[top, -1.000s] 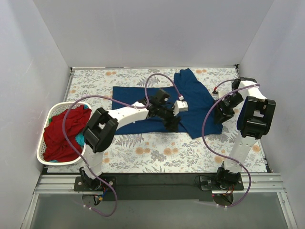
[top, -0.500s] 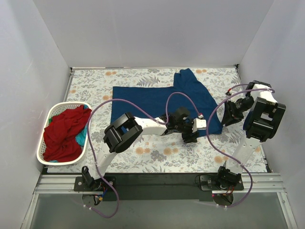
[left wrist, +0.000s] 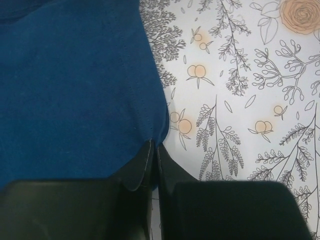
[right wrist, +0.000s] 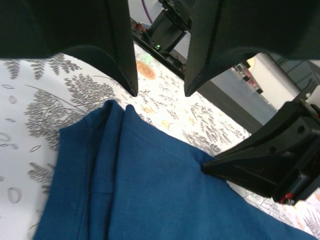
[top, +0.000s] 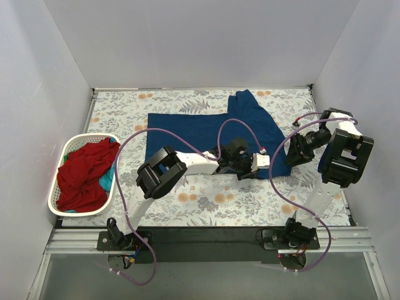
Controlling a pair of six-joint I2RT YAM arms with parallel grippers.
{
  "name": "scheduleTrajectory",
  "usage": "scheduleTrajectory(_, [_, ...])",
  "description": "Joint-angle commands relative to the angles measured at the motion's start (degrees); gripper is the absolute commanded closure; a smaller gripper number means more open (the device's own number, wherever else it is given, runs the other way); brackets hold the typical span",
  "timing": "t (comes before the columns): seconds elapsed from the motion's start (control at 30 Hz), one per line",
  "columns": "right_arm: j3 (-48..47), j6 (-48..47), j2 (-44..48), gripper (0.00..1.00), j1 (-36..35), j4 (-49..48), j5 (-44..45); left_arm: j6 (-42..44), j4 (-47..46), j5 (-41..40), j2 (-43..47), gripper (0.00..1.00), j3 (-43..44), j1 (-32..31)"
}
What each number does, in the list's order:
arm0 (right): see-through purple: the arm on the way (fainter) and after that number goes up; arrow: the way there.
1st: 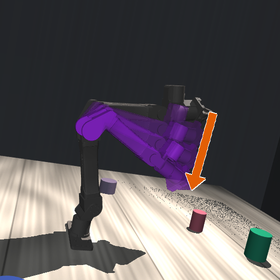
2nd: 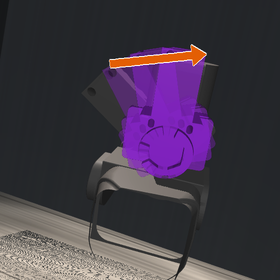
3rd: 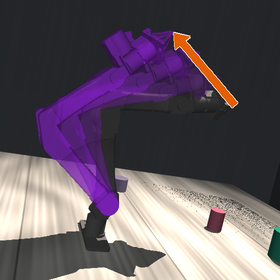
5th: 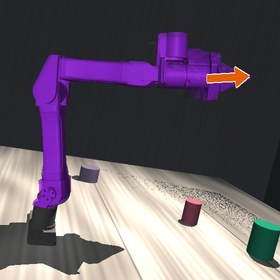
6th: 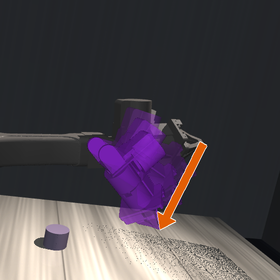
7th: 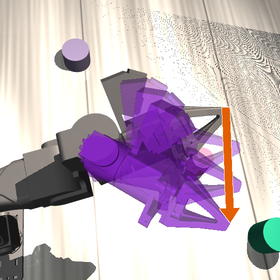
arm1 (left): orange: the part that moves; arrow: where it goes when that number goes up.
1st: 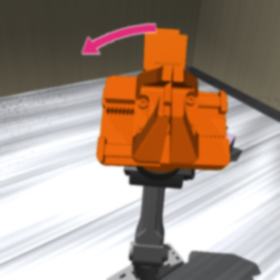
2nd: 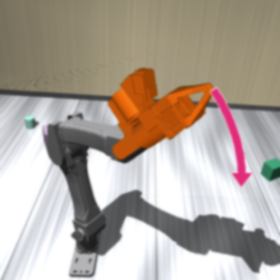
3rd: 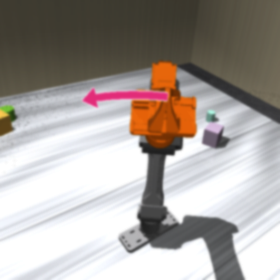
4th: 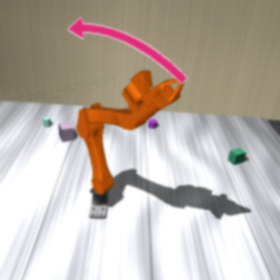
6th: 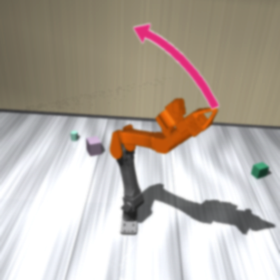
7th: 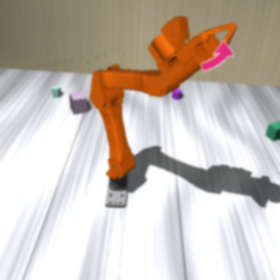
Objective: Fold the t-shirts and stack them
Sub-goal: Fold the tshirt
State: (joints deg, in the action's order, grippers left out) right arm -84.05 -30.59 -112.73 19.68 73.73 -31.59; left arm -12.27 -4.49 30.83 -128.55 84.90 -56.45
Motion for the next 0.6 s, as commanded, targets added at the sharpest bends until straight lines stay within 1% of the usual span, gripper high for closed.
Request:
scheduleTrajectory(0.0, [1.7,0.2,3.6,0.49,-0.1,1.7,-2.7,-3.4,5.7,0.3,3.0,1.00,2.5,1.9])
scheduleTrajectory(0.1, [2.0,0.3,3.9,0.41,-0.2,1.5,-2.0,-6.4,5.2,3.4,3.3,1.00,4.1,3.6])
scheduleTrajectory(0.2, [1.6,1.1,2.9,0.40,-0.4,1.6,-1.7,-7.5,5.1,4.2,3.0,1.00,5.1,4.4])
scheduleTrajectory(0.27, [1.6,1.2,1.7,0.42,-0.8,1.5,-1.7,-7.2,5.2,4.4,2.7,1.00,5.0,4.6])
scheduleTrajectory(0.4, [1.9,1.0,0.1,0.54,-2.2,1.3,-3.0,-8.1,5.4,4.9,2.3,1.00,5.0,4.9])
scheduleTrajectory(0.5, [2.2,1.0,0.1,0.54,-4.5,1.3,-3.5,-9.3,5.4,4.9,2.3,1.00,5.2,5.2])
scheduleTrajectory(0.57, [2.3,1.0,-0.2,0.52,-5.1,1.2,-3.3,-9.9,5.3,4.9,2.2,1.00,5.3,5.3])
